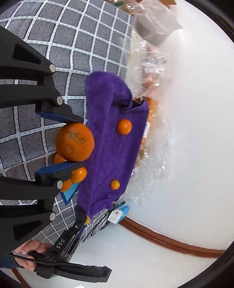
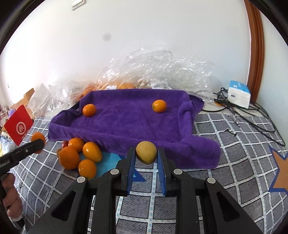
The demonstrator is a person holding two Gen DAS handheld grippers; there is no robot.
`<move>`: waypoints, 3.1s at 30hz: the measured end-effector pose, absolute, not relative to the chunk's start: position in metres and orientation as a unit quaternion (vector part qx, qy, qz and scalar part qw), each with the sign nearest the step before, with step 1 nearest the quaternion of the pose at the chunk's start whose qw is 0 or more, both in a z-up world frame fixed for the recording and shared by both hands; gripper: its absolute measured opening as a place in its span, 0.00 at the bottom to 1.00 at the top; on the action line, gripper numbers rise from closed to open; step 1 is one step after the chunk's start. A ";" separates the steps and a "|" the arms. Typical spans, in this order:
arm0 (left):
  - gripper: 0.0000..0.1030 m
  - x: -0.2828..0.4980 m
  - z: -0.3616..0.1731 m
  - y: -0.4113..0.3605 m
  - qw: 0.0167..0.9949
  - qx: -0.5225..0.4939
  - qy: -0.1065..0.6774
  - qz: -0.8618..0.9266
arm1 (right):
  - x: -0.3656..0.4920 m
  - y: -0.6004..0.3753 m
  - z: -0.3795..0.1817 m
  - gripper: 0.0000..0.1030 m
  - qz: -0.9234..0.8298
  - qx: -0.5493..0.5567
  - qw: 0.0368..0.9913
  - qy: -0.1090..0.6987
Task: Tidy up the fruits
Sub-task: 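Lift both held fruits and carry them onto the purple towel, then open the right tool to release the yellow fruit while the left tool releases its orange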
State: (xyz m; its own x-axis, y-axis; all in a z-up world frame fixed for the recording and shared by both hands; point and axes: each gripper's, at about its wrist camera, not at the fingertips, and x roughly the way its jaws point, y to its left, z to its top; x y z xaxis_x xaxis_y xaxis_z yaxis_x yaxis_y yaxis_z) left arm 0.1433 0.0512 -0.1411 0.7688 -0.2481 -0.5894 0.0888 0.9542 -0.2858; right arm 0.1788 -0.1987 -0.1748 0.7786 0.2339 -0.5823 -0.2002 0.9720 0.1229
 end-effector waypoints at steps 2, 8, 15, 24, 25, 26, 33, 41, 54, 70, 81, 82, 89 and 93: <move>0.38 0.144 -0.139 0.050 0.933 -0.121 0.327 -0.091 | 0.179 -0.199 -0.173 0.23 0.117 0.029 0.943 0.310; 0.38 0.148 -0.125 0.051 0.931 -0.129 0.329 -0.096 | 0.178 -0.194 -0.164 0.23 0.117 0.022 0.946 0.300; 0.38 0.165 -0.081 0.045 0.943 -0.112 0.295 -0.106 | 0.187 -0.186 -0.134 0.23 0.114 0.023 0.952 0.284; 0.38 0.215 -0.072 0.053 0.948 -0.141 0.277 -0.070 | 0.228 -0.182 -0.101 0.23 0.102 0.021 0.961 0.257; 0.38 0.222 -0.075 0.052 0.948 -0.140 0.277 -0.064 | 0.234 -0.182 -0.100 0.23 0.100 0.020 0.962 0.254; 0.38 0.226 -0.077 0.053 0.948 -0.139 0.278 -0.061 | 0.240 -0.183 -0.101 0.23 0.098 0.021 0.962 0.253; 0.38 0.244 -0.114 0.069 0.942 -0.154 0.295 -0.041 | 0.267 -0.199 -0.134 0.23 0.080 0.033 0.956 0.281; 0.38 0.256 -0.140 0.077 0.930 -0.165 0.326 -0.026 | 0.279 -0.210 -0.159 0.23 0.085 0.045 0.945 0.311; 0.38 0.264 -0.164 0.070 0.924 -0.135 0.357 -0.006 | 0.293 -0.194 -0.190 0.23 0.104 0.039 0.924 0.366; 0.38 0.268 -0.170 0.054 0.928 -0.087 0.361 0.003 | 0.296 -0.188 -0.197 0.28 0.102 0.026 0.916 0.388; 0.41 0.269 -0.170 0.053 0.928 -0.085 0.363 0.000 | 0.280 -0.188 -0.179 0.47 0.077 0.012 0.932 0.353; 0.41 0.269 -0.169 0.053 0.928 -0.085 0.363 0.000 | 0.279 -0.188 -0.178 0.47 0.075 0.008 0.933 0.351; 0.46 0.265 -0.165 0.055 0.931 -0.092 0.352 0.004 | 0.265 -0.183 -0.160 0.47 0.065 -0.006 0.943 0.326; 0.49 0.261 -0.161 0.058 0.935 -0.096 0.342 0.002 | 0.256 -0.177 -0.149 0.47 0.100 -0.001 0.939 0.330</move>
State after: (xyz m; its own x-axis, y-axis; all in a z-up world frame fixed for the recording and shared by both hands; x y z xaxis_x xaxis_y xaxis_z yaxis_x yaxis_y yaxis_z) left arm 0.2611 0.0582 -0.1607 0.7655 -0.0615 -0.6405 -0.0706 0.9814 -0.1787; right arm 0.2564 -0.1768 -0.1487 0.7617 0.1880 -0.6200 -0.1892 0.9798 0.0647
